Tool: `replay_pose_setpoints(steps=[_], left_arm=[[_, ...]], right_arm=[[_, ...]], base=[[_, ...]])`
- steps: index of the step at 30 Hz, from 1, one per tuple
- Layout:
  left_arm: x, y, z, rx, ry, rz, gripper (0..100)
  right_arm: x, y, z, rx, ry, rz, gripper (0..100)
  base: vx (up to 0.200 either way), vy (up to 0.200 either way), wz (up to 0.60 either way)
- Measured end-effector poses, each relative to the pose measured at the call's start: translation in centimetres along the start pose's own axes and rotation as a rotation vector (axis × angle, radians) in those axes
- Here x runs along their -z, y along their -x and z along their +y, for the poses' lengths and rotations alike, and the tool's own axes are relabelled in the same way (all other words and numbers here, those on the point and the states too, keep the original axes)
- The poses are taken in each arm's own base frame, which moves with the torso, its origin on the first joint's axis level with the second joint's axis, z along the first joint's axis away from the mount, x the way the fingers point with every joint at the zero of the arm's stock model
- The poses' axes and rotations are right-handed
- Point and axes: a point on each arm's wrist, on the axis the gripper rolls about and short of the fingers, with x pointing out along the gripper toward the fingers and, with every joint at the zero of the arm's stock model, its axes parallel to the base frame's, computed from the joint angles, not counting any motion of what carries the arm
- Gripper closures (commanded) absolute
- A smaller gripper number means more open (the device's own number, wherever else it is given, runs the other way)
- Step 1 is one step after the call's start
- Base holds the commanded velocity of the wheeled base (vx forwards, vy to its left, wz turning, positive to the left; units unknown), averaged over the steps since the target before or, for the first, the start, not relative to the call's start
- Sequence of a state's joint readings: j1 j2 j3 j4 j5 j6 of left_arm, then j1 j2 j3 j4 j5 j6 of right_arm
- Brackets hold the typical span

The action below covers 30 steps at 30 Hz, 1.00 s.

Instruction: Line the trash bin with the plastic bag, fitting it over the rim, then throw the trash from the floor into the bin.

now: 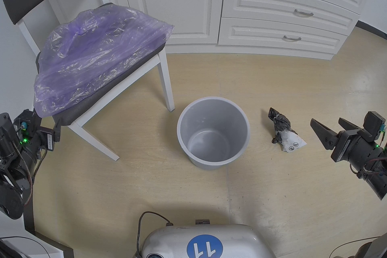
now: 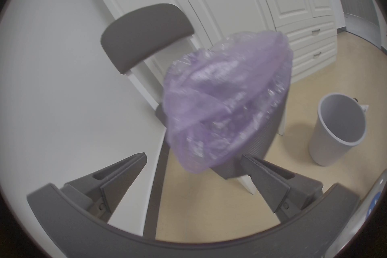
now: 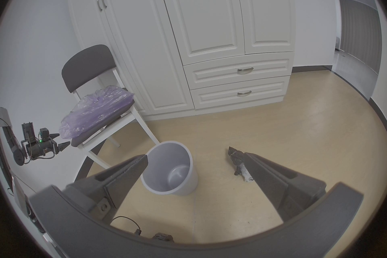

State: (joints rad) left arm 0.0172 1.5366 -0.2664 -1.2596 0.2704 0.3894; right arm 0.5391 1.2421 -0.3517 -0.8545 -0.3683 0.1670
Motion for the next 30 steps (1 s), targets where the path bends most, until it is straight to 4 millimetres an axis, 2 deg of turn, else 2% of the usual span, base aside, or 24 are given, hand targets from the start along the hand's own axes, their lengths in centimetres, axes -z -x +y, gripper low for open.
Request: replay_pose_setpoints(steps=[6, 13, 23, 30], left_arm=[[-1.5, 0.2, 2.0, -0.074, 0.019, -0.058, 0], [-3.3, -0.2, 3.0, -0.109, 0.034, -0.112, 0], [-3.0, -0.5, 2.6, -0.075, 0.018, -0.047, 0], [-2.3, -1.8, 2.1, -0.069, 0.022, -0.018, 0]], right_arm=[[-0.3, 0.2, -0.1, -0.013, -0.006, -0.013, 0], [-0.5, 0.3, -0.2, -0.018, -0.009, -0.020, 0], [-0.5, 0.4, -0.2, -0.023, -0.010, -0.020, 0], [-0.5, 0.4, -0.2, -0.020, -0.011, -0.021, 0]], base=[[0.000, 0.000, 0.00], [0.000, 0.000, 0.00], [0.000, 0.000, 0.00], [0.000, 0.000, 0.00]])
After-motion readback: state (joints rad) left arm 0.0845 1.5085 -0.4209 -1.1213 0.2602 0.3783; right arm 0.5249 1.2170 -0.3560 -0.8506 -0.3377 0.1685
